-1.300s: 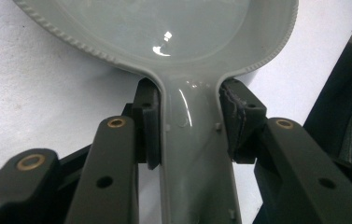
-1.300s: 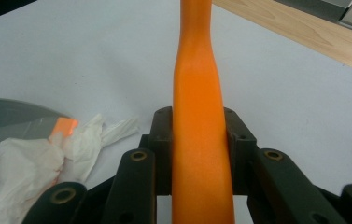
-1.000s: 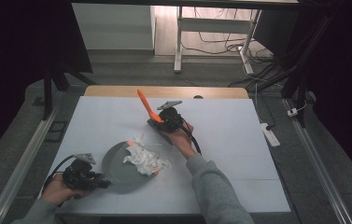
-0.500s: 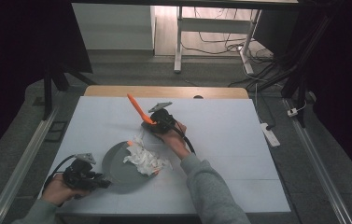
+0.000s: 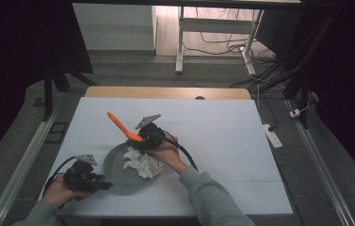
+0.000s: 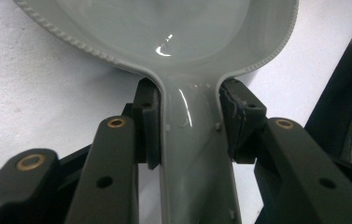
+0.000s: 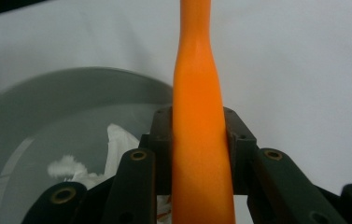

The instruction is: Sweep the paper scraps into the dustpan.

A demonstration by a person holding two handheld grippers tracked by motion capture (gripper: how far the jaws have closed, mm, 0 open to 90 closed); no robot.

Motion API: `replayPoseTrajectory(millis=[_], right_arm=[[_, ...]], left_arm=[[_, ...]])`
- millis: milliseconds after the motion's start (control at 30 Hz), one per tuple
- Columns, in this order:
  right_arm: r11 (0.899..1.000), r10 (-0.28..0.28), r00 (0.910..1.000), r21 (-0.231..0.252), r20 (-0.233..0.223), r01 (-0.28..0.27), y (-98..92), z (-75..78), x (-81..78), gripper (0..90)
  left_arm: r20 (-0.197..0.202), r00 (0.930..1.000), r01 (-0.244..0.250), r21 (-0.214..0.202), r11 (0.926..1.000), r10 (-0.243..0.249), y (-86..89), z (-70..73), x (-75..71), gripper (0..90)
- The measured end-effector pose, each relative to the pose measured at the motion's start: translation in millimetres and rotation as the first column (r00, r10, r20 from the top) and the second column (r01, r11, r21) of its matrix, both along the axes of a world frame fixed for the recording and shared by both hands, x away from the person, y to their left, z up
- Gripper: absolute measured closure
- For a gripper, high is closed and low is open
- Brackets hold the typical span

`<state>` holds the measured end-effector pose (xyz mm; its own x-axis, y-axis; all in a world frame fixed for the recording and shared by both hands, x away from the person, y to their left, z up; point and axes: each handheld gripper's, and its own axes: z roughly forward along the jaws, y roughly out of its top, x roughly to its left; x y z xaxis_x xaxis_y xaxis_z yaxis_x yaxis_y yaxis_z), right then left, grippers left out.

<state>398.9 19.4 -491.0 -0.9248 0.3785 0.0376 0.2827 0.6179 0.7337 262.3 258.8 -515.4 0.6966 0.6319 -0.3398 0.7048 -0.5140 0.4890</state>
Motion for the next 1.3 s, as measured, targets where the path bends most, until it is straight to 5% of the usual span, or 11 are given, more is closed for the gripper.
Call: replayPoseTrajectory(millis=[167,233,433,633,1000,1300], right_arm=[[0.998,0.032,0.9993,0.056,0.018,-0.033,-5.1,15.1,-14.5,69.8],[0.997,0.007,0.9981,0.081,0.060,-0.012,-14.3,26.6,-14.6,69.9],[0.989,-0.106,0.9913,0.112,0.078,0.097,-43.3,34.5,-1.7,69.9],[0.979,-0.172,0.9833,0.123,0.059,0.164,-71.4,34.0,-0.6,69.8],[0.953,-0.292,0.9553,0.103,0.048,0.286,-124.6,25.2,-18.8,69.8],[0.939,-0.341,0.9400,0.052,0.004,0.341,-124.3,8.8,-12.3,69.8]], left_arm=[[0.001,1.0000,0.001,0.002,1.0000,-0.001,0.0,0.1,-0.1,61.3],[0.001,1.0000,0.000,0.002,1.0000,0.000,-0.1,0.1,-0.2,61.3],[0.001,1.0000,0.001,0.002,1.0000,-0.001,-0.1,0.0,-0.3,61.3],[0.009,1.0000,0.005,0.004,1.0000,-0.005,-0.6,0.0,-1.6,61.2],[-0.008,0.9998,0.020,-0.008,0.9998,-0.020,-1.7,-0.7,-4.2,61.3],[-0.023,0.9995,0.019,-0.013,0.9997,-0.019,-0.1,-2.2,-6.1,61.3]])
